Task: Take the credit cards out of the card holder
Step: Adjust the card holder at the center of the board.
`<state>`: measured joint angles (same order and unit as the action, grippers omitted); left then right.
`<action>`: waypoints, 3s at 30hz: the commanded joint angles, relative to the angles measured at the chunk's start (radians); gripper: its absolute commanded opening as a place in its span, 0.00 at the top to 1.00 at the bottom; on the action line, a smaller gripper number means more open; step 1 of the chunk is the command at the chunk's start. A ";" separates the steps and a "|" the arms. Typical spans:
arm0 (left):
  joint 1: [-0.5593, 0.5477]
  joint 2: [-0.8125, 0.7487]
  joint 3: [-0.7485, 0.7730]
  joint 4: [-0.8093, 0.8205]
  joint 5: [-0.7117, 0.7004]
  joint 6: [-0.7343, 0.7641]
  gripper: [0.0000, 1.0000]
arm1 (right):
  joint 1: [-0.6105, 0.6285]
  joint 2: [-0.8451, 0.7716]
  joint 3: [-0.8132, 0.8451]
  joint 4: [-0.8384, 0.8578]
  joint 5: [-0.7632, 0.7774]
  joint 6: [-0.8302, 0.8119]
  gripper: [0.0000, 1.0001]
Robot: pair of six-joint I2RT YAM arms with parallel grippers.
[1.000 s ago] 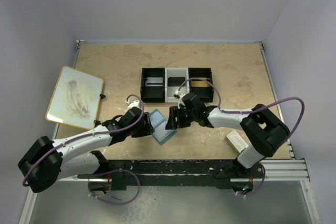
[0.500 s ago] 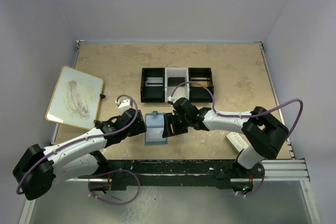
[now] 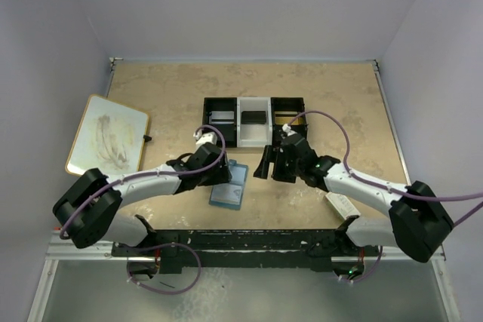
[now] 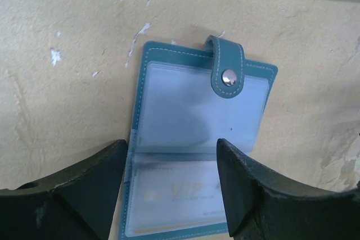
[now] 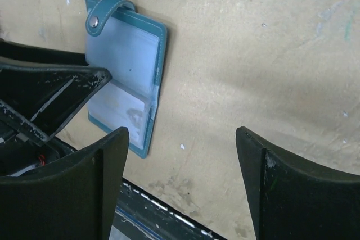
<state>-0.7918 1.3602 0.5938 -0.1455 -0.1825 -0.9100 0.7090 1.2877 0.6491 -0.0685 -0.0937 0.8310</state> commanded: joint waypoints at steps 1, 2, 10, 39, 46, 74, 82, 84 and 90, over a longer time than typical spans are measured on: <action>0.006 0.066 0.071 0.036 0.049 0.119 0.37 | -0.010 -0.066 -0.043 0.008 0.049 0.056 0.20; 0.005 0.084 0.084 0.040 0.066 0.140 0.37 | -0.011 -0.072 -0.048 0.002 0.054 0.060 0.20; -0.006 0.201 0.141 0.224 0.210 0.121 0.38 | -0.013 -0.193 -0.172 0.070 0.041 0.193 0.22; -0.038 -0.314 -0.076 -0.108 -0.104 -0.095 0.46 | 0.023 0.083 -0.089 0.481 -0.300 0.047 0.57; -0.038 -0.301 -0.075 -0.086 -0.061 -0.086 0.62 | 0.090 0.247 0.042 0.352 -0.222 0.016 0.67; -0.039 -0.127 -0.078 0.017 0.122 -0.032 0.70 | 0.082 0.368 -0.005 0.415 -0.296 0.086 0.73; -0.040 -0.070 -0.104 0.028 0.125 -0.029 0.80 | 0.051 0.397 -0.053 0.508 -0.347 0.115 0.79; -0.039 -0.063 -0.104 0.023 0.120 -0.026 0.82 | 0.048 0.398 -0.055 0.514 -0.354 0.117 0.84; -0.040 -0.078 -0.092 0.005 0.105 -0.019 0.85 | 0.033 0.359 -0.093 0.556 -0.355 0.144 1.00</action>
<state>-0.8299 1.2770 0.5045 -0.1207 -0.0597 -0.9504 0.7513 1.6722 0.5896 0.4416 -0.4416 0.9569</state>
